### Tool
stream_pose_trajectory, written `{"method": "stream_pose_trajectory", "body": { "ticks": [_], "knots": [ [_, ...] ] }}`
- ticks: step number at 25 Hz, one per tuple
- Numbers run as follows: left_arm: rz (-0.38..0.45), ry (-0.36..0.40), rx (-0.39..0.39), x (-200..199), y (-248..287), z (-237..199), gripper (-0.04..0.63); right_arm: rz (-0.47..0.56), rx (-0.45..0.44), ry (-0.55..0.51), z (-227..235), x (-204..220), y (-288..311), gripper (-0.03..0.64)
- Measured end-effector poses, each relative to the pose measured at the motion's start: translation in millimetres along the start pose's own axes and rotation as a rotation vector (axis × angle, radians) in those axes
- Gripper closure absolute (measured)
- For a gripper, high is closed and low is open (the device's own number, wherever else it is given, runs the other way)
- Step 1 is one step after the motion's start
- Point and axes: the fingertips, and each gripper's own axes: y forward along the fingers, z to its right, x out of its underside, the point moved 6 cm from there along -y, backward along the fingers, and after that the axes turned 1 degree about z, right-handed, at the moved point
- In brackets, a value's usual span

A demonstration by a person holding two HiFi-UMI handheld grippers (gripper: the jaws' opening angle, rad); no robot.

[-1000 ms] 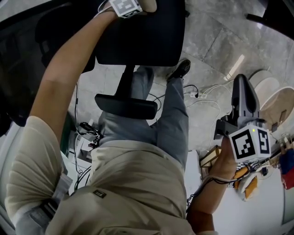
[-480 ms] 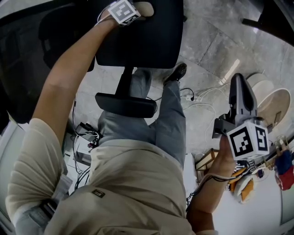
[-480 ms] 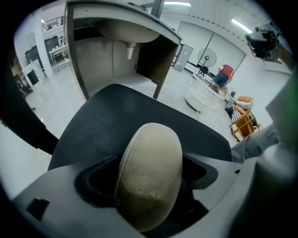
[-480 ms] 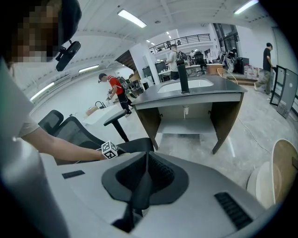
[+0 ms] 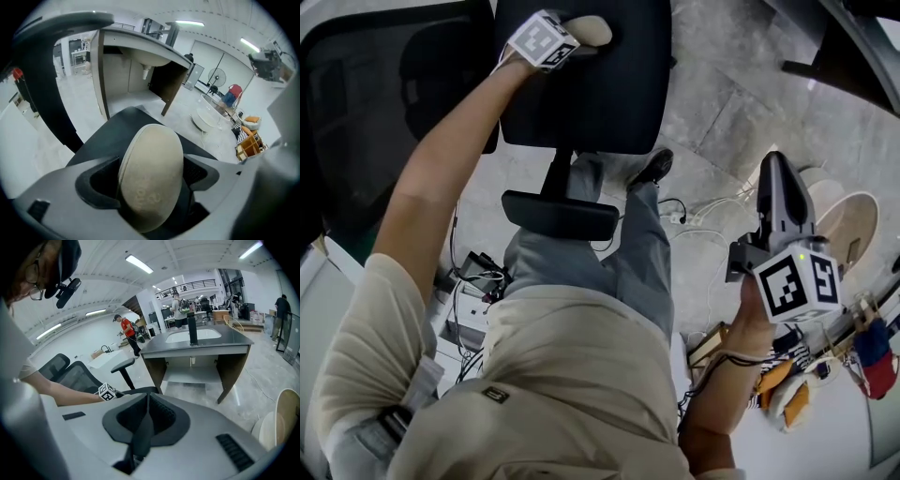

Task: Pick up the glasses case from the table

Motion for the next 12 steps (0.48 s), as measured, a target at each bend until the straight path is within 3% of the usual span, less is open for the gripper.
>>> {"method": "stream_pose_trajectory", "body": {
  "ticks": [12],
  "knots": [
    [0.21,-0.047,-0.057,-40.6,-92.6,9.6,0.169,0.065,-0.05,-0.066,-32.5,-41.5,-12.4,0.589]
  ]
}}
